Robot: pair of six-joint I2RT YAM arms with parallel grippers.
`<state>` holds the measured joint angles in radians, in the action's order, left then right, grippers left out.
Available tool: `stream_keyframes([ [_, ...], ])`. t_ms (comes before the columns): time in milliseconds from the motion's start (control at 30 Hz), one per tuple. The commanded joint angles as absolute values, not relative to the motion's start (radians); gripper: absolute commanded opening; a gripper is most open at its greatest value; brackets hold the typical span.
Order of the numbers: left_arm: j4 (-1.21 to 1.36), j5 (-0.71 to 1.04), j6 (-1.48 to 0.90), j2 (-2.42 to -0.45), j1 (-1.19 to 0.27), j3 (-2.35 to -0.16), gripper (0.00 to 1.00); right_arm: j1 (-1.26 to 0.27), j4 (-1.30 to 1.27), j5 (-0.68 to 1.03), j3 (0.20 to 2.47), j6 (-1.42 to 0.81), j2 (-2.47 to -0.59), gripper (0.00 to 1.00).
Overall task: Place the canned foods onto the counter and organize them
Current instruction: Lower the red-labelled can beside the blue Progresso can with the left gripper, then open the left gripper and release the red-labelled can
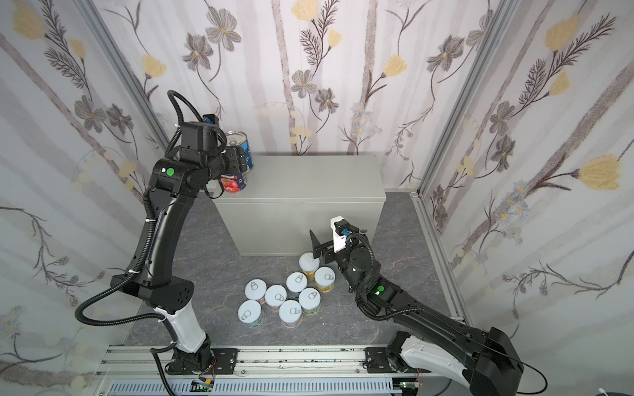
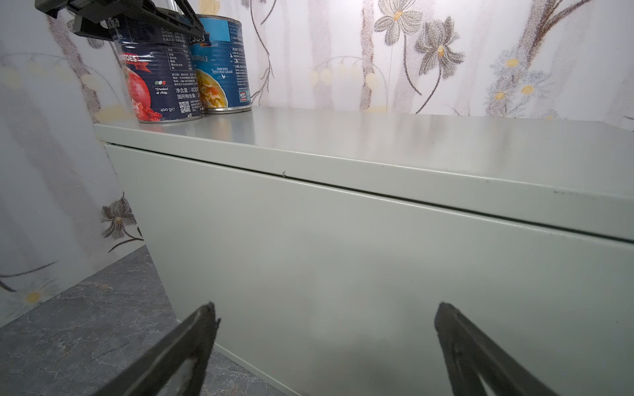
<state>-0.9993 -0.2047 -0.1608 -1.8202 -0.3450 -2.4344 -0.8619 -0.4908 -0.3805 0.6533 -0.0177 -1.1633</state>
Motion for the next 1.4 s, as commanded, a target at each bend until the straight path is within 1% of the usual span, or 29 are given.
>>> stream_keyframes([
  [0,-0.969,-0.181,-0.176,-1.825,-0.347,-2.443,0.82,-0.861,-0.493,-0.398,0.652,-0.009,-1.158,1.00],
  [233,-0.966,-0.168,-0.187,-1.824,-0.346,-2.442,0.82,-0.861,-0.493,-0.399,0.652,-0.011,-1.160,1.00],
  [367,-0.969,-0.207,-0.177,-1.821,-0.347,-2.442,0.83,-0.861,-0.490,-0.400,0.651,-0.011,-1.158,1.00],
  [500,-0.962,-0.251,-0.154,-1.803,-0.347,-2.438,0.91,-0.862,-0.489,-0.399,0.647,-0.011,-1.148,1.00],
  [567,-0.953,-0.261,-0.139,-1.789,-0.348,-2.435,0.99,-0.862,-0.491,-0.400,0.642,-0.010,-1.143,1.00],
  [733,-0.880,-0.286,-0.109,-1.716,-0.347,-2.354,1.00,-0.862,-0.504,-0.400,0.625,-0.012,-1.130,1.00],
  [867,-0.764,-0.274,-0.095,-1.596,-0.347,-2.173,1.00,-0.861,-0.520,-0.401,0.611,-0.018,-1.122,1.00],
  [967,-0.591,-0.224,-0.086,-1.452,-0.347,-1.951,1.00,-0.861,-0.533,-0.395,0.603,-0.023,-1.117,1.00],
  [1067,-0.475,-0.198,-0.089,-1.324,-0.347,-1.773,1.00,-0.861,-0.540,-0.394,0.598,-0.030,-1.114,1.00],
  [1200,-0.411,-0.184,-0.118,-1.173,-0.347,-1.592,1.00,-0.862,-0.546,-0.394,0.596,-0.047,-1.121,1.00],
  [1367,-0.351,-0.113,-0.157,-1.005,-0.349,-1.329,1.00,-0.861,-0.568,-0.362,0.592,-0.064,-1.138,1.00],
])
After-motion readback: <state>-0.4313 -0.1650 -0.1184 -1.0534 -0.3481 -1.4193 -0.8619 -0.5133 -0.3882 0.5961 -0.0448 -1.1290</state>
